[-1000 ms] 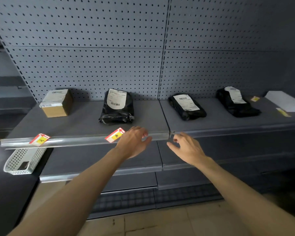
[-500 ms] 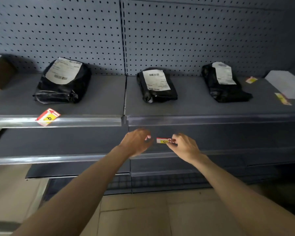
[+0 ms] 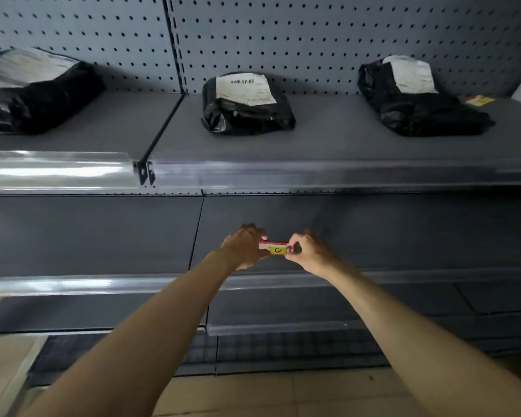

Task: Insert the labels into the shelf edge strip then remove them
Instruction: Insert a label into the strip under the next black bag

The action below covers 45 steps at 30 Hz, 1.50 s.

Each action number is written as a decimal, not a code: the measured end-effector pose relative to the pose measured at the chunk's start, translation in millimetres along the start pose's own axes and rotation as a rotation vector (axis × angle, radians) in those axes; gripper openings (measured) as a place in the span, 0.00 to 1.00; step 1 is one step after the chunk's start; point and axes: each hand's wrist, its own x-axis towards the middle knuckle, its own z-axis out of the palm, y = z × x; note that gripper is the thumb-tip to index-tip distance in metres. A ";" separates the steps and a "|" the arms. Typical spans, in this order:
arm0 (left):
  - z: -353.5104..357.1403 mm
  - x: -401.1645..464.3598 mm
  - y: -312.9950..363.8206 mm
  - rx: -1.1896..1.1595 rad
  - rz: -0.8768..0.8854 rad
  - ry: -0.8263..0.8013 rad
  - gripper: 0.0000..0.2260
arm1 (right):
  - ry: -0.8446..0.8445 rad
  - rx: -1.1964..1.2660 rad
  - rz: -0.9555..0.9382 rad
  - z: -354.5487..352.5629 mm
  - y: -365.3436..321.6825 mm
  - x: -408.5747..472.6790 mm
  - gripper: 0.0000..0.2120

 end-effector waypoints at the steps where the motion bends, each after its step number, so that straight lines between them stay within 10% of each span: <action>1: 7.6 9.0 -2.5 0.025 0.010 0.005 0.21 | -0.021 0.019 0.000 7.5 4.0 8.5 0.14; 5: 31.3 35.6 -17.7 0.082 0.005 0.007 0.26 | -0.083 0.087 0.055 26.7 14.7 35.2 0.27; 17: 3.7 1.6 -13.0 -0.338 0.022 0.145 0.04 | 0.066 0.362 -0.010 12.5 -4.2 21.5 0.07; 33: -184.5 -154.3 51.6 -0.232 -0.027 0.124 0.03 | -0.002 0.514 -0.030 -153.0 -149.0 -115.8 0.06; 45: -200.9 -152.7 58.7 0.092 0.060 0.398 0.17 | 0.321 0.388 -0.122 -218.9 -181.3 -80.4 0.06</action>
